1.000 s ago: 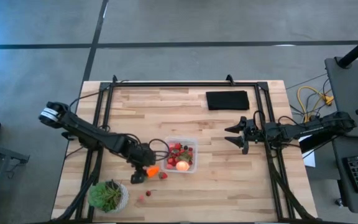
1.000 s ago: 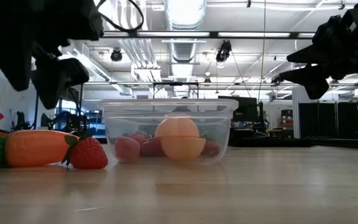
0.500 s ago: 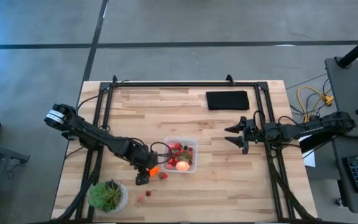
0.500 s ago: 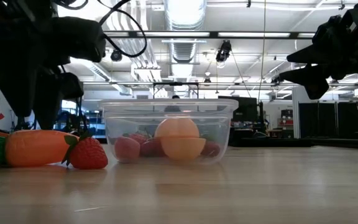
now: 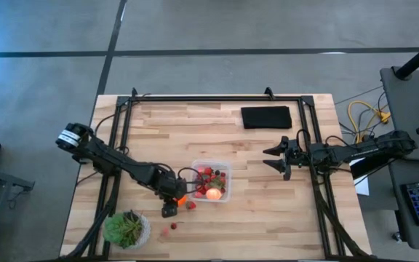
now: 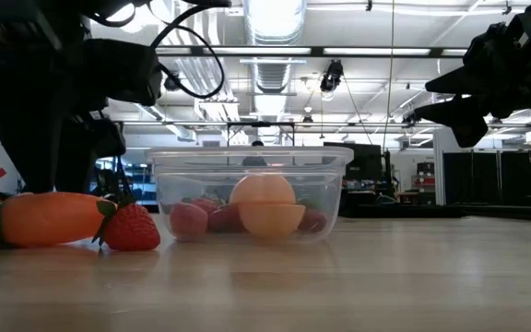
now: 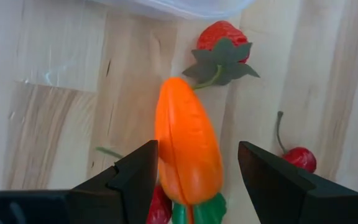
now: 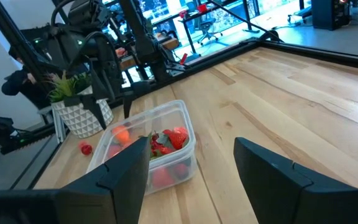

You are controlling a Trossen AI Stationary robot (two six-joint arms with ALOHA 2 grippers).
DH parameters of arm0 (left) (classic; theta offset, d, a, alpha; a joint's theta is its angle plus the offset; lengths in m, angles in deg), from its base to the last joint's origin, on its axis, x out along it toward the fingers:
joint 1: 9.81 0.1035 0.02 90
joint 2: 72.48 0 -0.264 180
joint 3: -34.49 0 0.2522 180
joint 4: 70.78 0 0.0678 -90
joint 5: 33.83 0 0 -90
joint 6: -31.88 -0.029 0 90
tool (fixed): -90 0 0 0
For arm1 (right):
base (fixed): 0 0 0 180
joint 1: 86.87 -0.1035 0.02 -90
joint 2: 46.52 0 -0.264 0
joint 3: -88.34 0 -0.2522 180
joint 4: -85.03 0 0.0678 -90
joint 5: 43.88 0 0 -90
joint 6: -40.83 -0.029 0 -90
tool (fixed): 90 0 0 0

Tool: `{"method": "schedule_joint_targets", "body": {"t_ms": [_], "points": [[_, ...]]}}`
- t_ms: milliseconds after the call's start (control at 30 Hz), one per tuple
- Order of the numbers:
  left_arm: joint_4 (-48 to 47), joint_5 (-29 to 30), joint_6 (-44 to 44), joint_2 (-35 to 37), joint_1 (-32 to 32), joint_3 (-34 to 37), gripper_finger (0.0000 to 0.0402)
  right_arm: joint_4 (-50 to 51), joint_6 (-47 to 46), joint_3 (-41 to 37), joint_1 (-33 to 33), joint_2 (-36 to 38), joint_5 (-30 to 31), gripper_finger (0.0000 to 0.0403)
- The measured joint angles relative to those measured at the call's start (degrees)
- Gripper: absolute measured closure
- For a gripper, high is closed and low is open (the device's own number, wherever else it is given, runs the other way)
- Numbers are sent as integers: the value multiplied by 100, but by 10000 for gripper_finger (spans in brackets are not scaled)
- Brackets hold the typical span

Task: Pick and placing Produce into tupperware
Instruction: Put the orange carrot into the transparent container

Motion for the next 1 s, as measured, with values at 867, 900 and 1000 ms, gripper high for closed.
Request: {"method": "schedule_joint_targets", "body": {"t_ms": [867, 900, 1000], "points": [[-100, 550, 591, -45, -319, 122, 194, 0, 0, 0, -1, 0, 2, 177], [-97, 586, 591, -80, -319, 124, 194, 0, 1, 0, -1, 0, 1, 177], [-51, 599, 589, -241, -319, 124, 194, 0, 0, 0, -1, 0, 0, 177]]}}
